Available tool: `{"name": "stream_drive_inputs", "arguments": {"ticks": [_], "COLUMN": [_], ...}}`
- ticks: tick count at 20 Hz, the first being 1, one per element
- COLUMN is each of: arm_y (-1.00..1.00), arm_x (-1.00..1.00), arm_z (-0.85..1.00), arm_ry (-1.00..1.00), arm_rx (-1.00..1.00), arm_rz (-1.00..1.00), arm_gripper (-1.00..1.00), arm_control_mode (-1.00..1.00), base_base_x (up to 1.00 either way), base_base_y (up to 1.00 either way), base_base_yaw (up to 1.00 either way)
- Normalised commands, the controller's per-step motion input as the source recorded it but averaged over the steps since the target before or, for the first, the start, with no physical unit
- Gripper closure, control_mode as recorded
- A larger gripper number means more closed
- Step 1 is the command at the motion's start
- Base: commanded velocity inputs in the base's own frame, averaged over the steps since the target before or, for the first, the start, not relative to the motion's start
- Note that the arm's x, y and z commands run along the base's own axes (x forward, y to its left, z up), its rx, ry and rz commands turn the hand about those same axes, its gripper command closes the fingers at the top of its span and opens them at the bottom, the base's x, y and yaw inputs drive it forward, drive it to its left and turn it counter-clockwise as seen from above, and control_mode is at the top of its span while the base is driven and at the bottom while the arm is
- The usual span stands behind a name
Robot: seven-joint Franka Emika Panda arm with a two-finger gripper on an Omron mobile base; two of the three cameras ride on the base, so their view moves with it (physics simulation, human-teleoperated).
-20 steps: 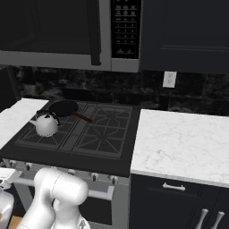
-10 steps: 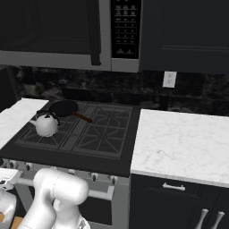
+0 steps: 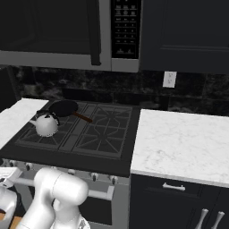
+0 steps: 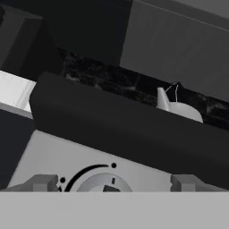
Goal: Pick the kettle from the counter and place it on a stove burner. Then turn the burner on.
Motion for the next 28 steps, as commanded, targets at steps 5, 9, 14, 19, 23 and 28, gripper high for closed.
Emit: {"name": "stream_drive_inputs", "arguments": {"ticks": [5, 9, 14, 19, 23, 28], "arm_y": [0.07, 0.0, 0.0, -0.02, -0.01, -0.03], "arm_x": [0.05, 0.0, 0.01, 0.0, 0.0, 0.0], "arm_z": [-0.08, -0.27, -0.14, 0.06, 0.01, 0.02], "arm_ry": [0.0, 0.0, 0.0, -0.02, 0.0, 0.0], "arm_rx": [-0.06, -0.06, -0.03, 0.0, 0.0, 0.0], "arm_rz": [0.0, 0.0, 0.0, 0.0, 0.0, 0.0], "arm_gripper": [-1.0, -1.0, -1.0, -1.0, -1.0, -1.0], "arm_control_mode": [-1.0, -1.0, -1.0, -1.0, -1.0, -1.0], "base_base_x": [0.0, 0.0, 0.0, 0.0, 0.0, 0.0], "base_base_y": [0.0, 0.0, 0.0, 0.0, 0.0, 0.0], "base_base_yaw": [0.0, 0.0, 0.0, 0.0, 0.0, 0.0]}}
